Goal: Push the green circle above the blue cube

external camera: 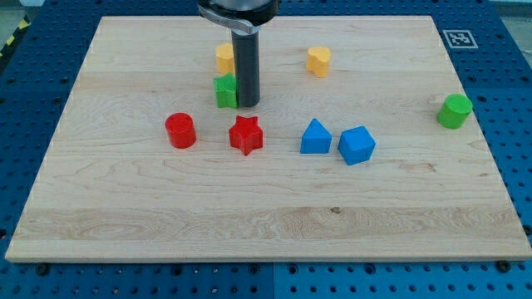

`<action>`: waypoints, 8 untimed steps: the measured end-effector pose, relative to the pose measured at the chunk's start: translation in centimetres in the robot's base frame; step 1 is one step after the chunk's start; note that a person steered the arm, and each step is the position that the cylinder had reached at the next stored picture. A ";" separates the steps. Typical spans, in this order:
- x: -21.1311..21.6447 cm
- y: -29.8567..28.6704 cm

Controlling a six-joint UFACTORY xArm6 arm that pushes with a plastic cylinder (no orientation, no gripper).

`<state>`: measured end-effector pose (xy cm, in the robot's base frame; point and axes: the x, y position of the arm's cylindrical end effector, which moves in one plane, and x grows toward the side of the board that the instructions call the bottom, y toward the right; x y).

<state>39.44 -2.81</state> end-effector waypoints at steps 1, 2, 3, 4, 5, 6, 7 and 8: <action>0.0 2.5; 0.0 4.1; -0.3 8.5; -0.8 15.2; -1.6 21.9; -2.0 28.6; -1.8 35.4; 1.3 36.4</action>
<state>40.77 33.56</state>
